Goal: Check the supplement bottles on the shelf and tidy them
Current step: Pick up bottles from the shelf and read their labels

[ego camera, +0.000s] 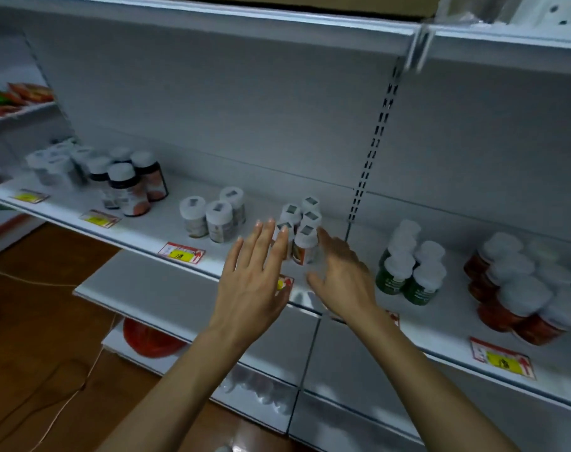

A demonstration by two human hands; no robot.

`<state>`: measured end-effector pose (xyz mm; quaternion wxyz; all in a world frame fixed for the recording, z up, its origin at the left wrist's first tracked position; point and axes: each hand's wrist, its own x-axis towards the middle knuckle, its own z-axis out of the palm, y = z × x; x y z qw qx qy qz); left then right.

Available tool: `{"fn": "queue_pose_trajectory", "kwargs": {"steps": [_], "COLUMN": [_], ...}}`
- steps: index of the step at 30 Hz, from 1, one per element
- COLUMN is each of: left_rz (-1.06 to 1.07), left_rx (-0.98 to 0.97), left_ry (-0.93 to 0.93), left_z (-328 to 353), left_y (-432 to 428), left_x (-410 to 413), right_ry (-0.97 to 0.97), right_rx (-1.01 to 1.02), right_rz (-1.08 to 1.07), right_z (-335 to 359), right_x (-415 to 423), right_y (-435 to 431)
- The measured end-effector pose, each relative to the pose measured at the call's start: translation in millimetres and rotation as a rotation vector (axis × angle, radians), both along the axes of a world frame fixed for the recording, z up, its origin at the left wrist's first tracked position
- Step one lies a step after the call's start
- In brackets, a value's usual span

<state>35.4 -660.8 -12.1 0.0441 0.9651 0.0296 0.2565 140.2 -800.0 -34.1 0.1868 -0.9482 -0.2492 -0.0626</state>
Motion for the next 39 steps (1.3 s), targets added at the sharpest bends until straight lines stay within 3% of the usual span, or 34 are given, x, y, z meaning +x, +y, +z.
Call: {"fn": "queue_pose_trajectory", "kwargs": {"steps": [6, 12, 16, 20, 23, 26, 31, 39], "left_rz": [-0.164, -0.338, -0.459, -0.598, -0.700, -0.657, -0.540, -0.582], "left_rx": [-0.026, -0.204, -0.603, -1.125, -1.293, -1.444, -1.945, -2.283], "left_ry": [0.022, 0.061, 0.111, 0.240, 0.234, 0.199, 0.410, 0.636], "left_z": [-9.2, -19.5, -8.5, 9.5, 18.9, 27.1, 37.7, 55.4], "left_y": [64.5, 100.2, 107.1, 99.8, 87.8, 84.0, 98.4, 110.3], "left_x": [32.0, 41.6, 34.3, 24.6, 18.3, 14.1, 7.5, -11.8], "right_ry": [0.192, 0.127, 0.161, 0.283, 0.258, 0.260, 0.457, 0.613], "right_rx": [0.044, 0.456, 0.897, 1.236, 1.239, 1.213, 1.297, 1.322], "right_rz": [-0.155, -0.376, -0.430, -0.301, -0.253, -0.271, -0.260, -0.117], "right_z": [-24.2, -28.7, 10.5, 64.3, 89.4, 95.1, 94.2, 99.2], "right_x": [34.9, 11.4, -24.3, -61.1, -78.3, -85.1, -85.5, -89.9], "right_y": [48.5, 66.5, 70.1, 73.0, 82.9, 93.5, 95.8, 119.0]}}
